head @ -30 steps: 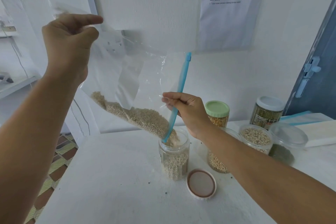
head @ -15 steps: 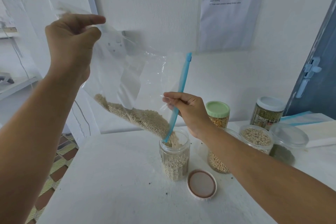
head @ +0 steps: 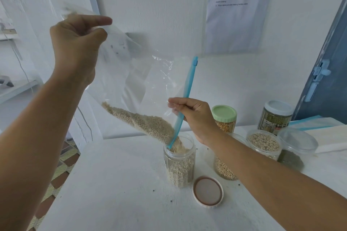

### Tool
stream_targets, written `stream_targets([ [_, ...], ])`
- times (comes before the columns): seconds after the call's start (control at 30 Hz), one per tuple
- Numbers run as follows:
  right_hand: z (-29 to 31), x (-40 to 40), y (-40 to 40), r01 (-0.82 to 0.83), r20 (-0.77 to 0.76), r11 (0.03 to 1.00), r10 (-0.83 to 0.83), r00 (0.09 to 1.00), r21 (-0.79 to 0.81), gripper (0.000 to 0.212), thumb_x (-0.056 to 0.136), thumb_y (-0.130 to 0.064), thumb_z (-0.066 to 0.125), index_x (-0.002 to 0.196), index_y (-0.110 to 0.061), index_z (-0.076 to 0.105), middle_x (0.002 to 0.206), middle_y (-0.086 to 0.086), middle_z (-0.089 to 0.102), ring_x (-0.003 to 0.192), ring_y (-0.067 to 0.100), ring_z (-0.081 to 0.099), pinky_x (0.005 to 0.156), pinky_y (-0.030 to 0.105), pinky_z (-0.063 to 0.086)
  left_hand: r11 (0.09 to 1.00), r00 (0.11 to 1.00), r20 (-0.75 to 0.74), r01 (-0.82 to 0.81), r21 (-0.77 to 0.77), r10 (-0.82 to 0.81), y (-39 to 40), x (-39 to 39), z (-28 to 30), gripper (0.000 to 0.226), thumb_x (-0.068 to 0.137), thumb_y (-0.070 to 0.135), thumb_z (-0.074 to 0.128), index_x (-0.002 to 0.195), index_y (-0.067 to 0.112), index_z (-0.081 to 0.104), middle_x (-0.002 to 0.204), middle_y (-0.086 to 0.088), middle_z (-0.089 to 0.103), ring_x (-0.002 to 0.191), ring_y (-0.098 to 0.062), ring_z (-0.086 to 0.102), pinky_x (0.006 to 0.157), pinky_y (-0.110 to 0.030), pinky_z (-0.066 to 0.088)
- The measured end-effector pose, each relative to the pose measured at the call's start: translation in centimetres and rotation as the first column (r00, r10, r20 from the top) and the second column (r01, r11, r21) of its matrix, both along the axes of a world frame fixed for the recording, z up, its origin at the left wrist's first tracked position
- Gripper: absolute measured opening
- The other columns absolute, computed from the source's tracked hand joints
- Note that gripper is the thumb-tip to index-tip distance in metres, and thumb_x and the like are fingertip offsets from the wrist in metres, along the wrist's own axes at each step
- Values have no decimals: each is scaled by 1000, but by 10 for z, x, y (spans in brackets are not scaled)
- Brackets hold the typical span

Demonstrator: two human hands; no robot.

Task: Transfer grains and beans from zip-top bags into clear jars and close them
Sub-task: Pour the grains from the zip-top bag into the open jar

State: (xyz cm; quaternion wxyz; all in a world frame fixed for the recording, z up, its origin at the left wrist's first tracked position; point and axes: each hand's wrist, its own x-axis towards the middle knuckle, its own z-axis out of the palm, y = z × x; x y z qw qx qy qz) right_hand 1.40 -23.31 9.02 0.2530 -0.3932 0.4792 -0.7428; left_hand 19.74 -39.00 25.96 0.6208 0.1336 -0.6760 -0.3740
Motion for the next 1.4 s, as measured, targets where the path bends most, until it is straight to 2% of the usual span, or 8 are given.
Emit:
stream_targets([
  [0.23,1,-3,-2,13,-5,1000,-13,1000,0,33,97,8,62,99,-18,82,109,8,79,113,23,72,104,38,56,1000,1000,-1,-8,14,8,1,-1,1,40,75,2,62,96,28,83,80,18,75,76,0,62,75,-15,47],
  [0.5,-2,-2,0,-11,12,1000,11,1000,-9,34,96,5,65,94,-23,84,111,8,79,115,22,71,102,34,56,1000,1000,2,6,-12,-6,4,-5,2,39,75,-1,62,98,24,82,83,18,77,84,-2,66,81,-16,50],
  [0.67,-2,-4,1,1,22,1000,0,1000,-16,35,98,7,62,96,-20,83,109,9,79,112,21,73,100,32,57,1000,1000,1,7,-15,-7,3,-7,2,39,75,1,63,97,26,83,87,13,77,85,-6,67,82,-18,51],
  [0.87,-3,-5,1,11,23,1000,-11,1000,-19,32,99,7,61,98,-18,82,109,9,79,111,21,73,99,31,58,1000,1000,13,1,-27,0,5,-10,3,39,76,0,63,99,24,83,83,18,75,82,-4,64,80,-18,50],
  [1.07,-3,-7,3,16,22,1000,-15,1000,-17,29,98,6,62,101,-15,81,109,8,79,111,21,73,98,30,58,999,1000,25,-13,-41,14,6,-10,3,38,76,2,63,100,24,83,91,7,75,83,-7,63,81,-19,51],
  [1.3,-6,-9,6,25,44,1000,-24,999,-17,28,99,5,62,102,-14,82,109,9,79,111,21,73,96,28,58,996,997,66,-34,-83,40,13,-10,6,36,79,2,64,104,20,82,80,22,72,77,-1,62,77,-16,49],
  [1.4,-6,-12,8,40,51,999,-39,998,-25,29,100,4,61,101,-16,82,108,10,79,110,22,73,97,29,58,992,993,99,-46,-113,58,15,-9,6,35,80,2,65,104,21,81,73,26,70,68,-2,58,70,-16,46],
])
